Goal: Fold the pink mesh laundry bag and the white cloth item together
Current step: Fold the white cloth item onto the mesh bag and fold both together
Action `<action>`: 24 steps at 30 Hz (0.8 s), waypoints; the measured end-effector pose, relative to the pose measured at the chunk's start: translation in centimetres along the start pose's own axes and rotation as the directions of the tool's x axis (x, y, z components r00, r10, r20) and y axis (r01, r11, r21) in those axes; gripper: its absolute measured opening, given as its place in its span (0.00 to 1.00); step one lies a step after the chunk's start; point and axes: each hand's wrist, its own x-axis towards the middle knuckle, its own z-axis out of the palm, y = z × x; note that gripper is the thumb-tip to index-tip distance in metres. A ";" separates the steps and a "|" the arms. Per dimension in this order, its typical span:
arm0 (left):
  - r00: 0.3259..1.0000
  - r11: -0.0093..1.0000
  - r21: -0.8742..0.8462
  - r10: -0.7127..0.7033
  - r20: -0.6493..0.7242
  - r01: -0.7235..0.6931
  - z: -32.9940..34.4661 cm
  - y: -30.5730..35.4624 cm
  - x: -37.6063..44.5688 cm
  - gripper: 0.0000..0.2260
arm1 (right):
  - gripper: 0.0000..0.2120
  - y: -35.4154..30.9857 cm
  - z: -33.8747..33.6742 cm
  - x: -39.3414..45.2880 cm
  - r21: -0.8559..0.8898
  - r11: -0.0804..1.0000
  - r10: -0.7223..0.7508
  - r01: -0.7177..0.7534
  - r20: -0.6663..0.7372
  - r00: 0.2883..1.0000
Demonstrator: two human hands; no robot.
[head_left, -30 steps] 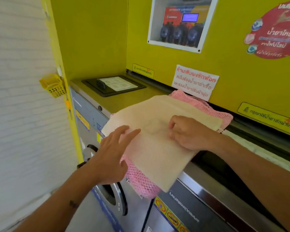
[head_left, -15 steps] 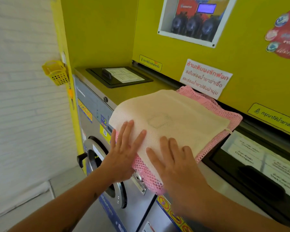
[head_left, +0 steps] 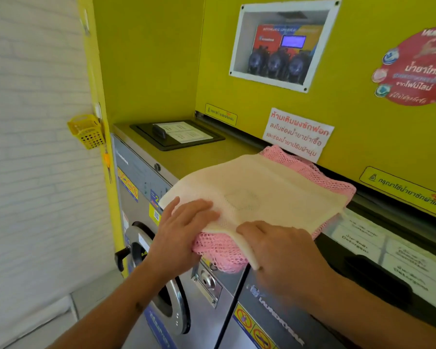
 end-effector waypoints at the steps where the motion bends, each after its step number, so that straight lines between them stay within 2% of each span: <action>1: 0.999 1.000 -0.004 0.025 0.024 -0.025 -0.8 0.5 0.4 0.24 | 0.18 0.8 -0.5 -0.7 0.067 0.998 0.000 0.000 -0.003 1.000; 4: 0.975 0.994 0.032 0.098 0.197 -0.106 -3.5 2.9 1.5 0.21 | 0.15 3.5 -1.1 -2.8 0.333 0.943 -0.001 0.012 -0.036 0.999; 6: 0.945 0.987 0.040 0.139 0.297 -0.157 -5.1 5.7 2.4 0.22 | 0.14 5.7 -1.3 -4.7 0.473 0.881 0.005 0.014 -0.038 0.999; 10: 0.919 0.993 -0.042 0.114 0.378 -0.106 -7.6 11.4 4.3 0.27 | 0.16 9.9 -2.8 -9.0 0.618 0.786 0.030 0.020 -0.071 0.997; 13: 0.891 0.983 -0.164 0.148 0.429 -0.085 -9.3 14.5 6.1 0.26 | 0.18 12.1 -4.5 -11.7 0.739 0.674 0.052 0.000 -0.047 0.998; 15: 0.885 0.978 -0.204 0.140 0.444 -0.052 -10.6 15.6 7.8 0.26 | 0.19 13.3 -5.5 -12.5 0.772 0.635 0.045 0.032 -0.079 0.996; 18: 0.876 0.987 -0.143 0.131 0.464 -0.072 -11.8 16.4 11.2 0.27 | 0.18 15.1 -6.5 -11.9 0.824 0.562 0.153 0.066 -0.182 0.971; 20: 0.881 0.992 -0.079 0.126 0.456 -0.101 -11.8 16.5 13.9 0.27 | 0.20 16.3 -6.6 -10.3 0.828 0.558 0.252 0.059 -0.237 0.938; 24: 0.879 0.985 0.123 0.051 0.474 -0.123 -8.6 14.8 19.9 0.26 | 0.27 18.2 -5.7 -5.6 0.831 0.557 0.379 -0.012 -0.241 0.894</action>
